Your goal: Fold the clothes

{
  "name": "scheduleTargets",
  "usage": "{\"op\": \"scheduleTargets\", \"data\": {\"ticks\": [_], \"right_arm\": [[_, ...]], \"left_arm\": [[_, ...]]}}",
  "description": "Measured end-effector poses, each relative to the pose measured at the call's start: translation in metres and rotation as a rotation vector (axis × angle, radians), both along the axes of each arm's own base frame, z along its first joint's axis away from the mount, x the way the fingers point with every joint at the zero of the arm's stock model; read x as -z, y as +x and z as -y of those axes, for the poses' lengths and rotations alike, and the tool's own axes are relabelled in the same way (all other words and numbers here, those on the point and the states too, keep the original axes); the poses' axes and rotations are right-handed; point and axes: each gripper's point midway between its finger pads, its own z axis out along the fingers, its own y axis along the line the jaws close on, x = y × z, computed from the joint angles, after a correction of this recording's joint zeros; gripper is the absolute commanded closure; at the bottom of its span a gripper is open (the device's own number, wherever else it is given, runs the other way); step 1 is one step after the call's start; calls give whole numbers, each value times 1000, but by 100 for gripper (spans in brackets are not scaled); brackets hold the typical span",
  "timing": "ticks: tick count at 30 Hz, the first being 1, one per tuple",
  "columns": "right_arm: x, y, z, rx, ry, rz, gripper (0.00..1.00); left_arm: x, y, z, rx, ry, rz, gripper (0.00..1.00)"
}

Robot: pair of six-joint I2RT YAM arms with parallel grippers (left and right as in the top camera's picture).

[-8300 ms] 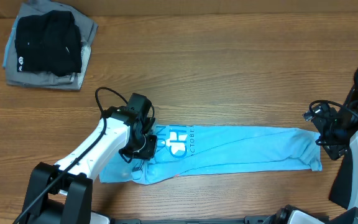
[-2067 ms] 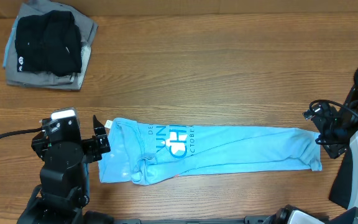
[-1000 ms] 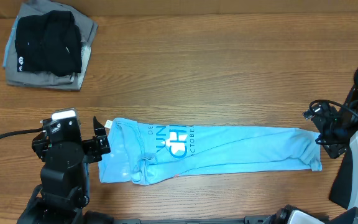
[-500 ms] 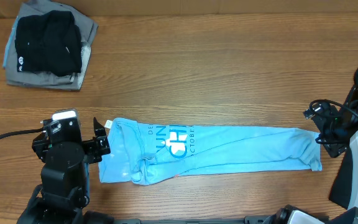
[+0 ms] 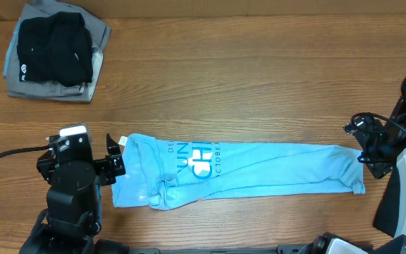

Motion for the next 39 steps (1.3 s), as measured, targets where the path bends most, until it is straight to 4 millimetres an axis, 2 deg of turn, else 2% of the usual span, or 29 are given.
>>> {"op": "scheduleTargets", "data": {"ticks": [8,9,10,11,39], "right_arm": [[0,0,0,0,0,0,0],[0,0,0,0,0,0,0],[0,0,0,0,0,0,0],[0,0,0,0,0,-1,0],[-1,2,1,0,-5,10,0]], "left_arm": [[1,1,4,19,-10,-3,1],[1,1,4,21,-12,-3,31],[1,1,4,22,-12,-3,68],[1,1,4,21,-14,-3,72],[8,-3,4,26,-10,-37,72]]}}
